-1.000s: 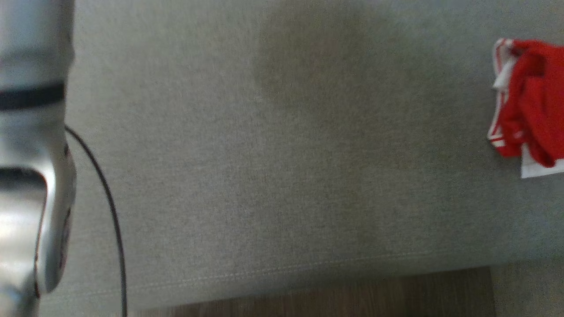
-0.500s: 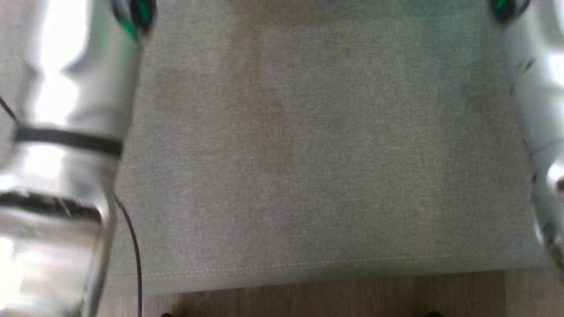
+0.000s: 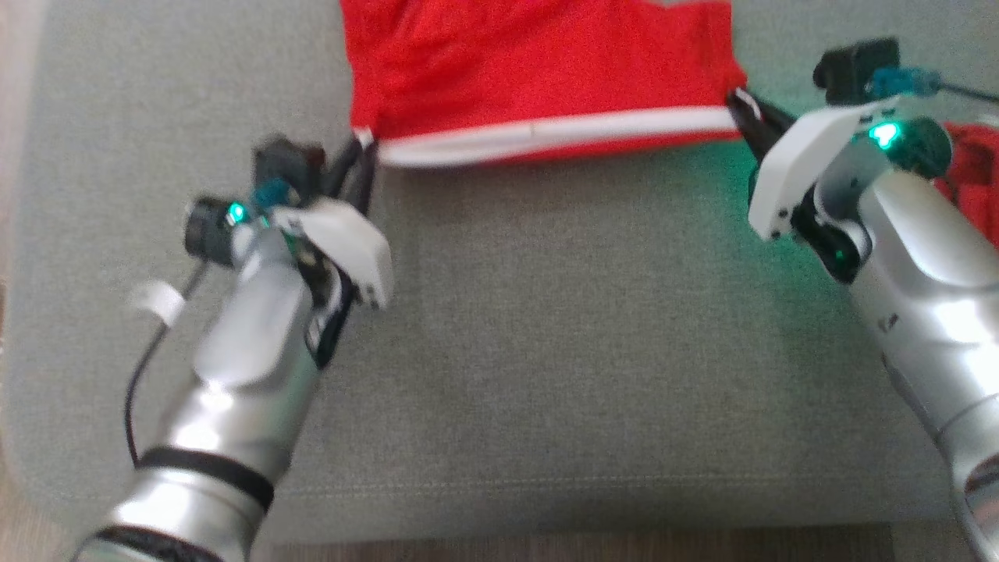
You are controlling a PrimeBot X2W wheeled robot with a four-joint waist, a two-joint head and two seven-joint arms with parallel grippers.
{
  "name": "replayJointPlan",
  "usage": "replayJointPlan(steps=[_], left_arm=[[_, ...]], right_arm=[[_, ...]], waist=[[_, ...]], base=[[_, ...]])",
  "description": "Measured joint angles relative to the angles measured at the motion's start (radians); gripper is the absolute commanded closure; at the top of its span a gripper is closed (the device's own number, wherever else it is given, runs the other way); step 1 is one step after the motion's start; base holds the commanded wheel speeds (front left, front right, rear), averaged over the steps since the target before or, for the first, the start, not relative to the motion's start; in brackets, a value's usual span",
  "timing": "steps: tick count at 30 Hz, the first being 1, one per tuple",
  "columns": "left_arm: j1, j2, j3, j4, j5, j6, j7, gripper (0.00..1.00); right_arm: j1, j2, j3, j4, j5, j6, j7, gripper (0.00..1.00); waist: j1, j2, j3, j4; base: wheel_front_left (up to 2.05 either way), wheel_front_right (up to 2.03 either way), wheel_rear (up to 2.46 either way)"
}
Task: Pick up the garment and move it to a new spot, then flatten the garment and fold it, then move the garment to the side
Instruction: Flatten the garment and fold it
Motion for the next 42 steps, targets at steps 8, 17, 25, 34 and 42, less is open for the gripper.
replayJointPlan(steps=[8, 17, 25, 34, 42], left_arm=[[0.14, 0.001, -0.054, -0.003, 0.025, -0.007, 0.0, 1.0], [0.283, 0.001, -0.067, -0.053, 0.009, -0.027, 0.0, 1.0], [0.426, 0.021, -0.105, -0.091, -0.001, -0.061, 0.005, 1.0], [0.63, 0.067, -0.164, -0.206, -0.047, -0.079, 0.085, 1.0], [0.759, 0.128, -0.195, -0.404, -0.083, -0.079, 0.144, 1.0]], right_arm=[[0.089, -0.058, 0.129, -0.031, 0.063, 0.0, 0.094, 1.0], [0.187, -0.14, 0.26, -0.099, 0.148, 0.001, 0.238, 1.0], [0.3, -0.235, 0.361, -0.238, 0.27, 0.001, 0.427, 1.0], [0.412, -0.37, 0.417, -0.431, 0.397, 0.002, 0.663, 1.0], [0.505, -0.462, 0.38, -0.575, 0.439, 0.002, 0.8, 1.0]], waist=[[0.0, 0.0, -0.104, 0.012], [0.0, 0.0, -0.216, 0.019], [-0.0001, 0.0, -0.307, 0.025], [-0.0001, 0.0001, -0.407, 0.04], [-0.0001, 0.0, -0.429, 0.064]], base=[[0.0, 0.0, 0.0], [0.0, 0.0, 0.0], [0.0, 0.0, 0.0], [0.0, 0.0, 0.0], [0.0, 0.0, 0.0]])
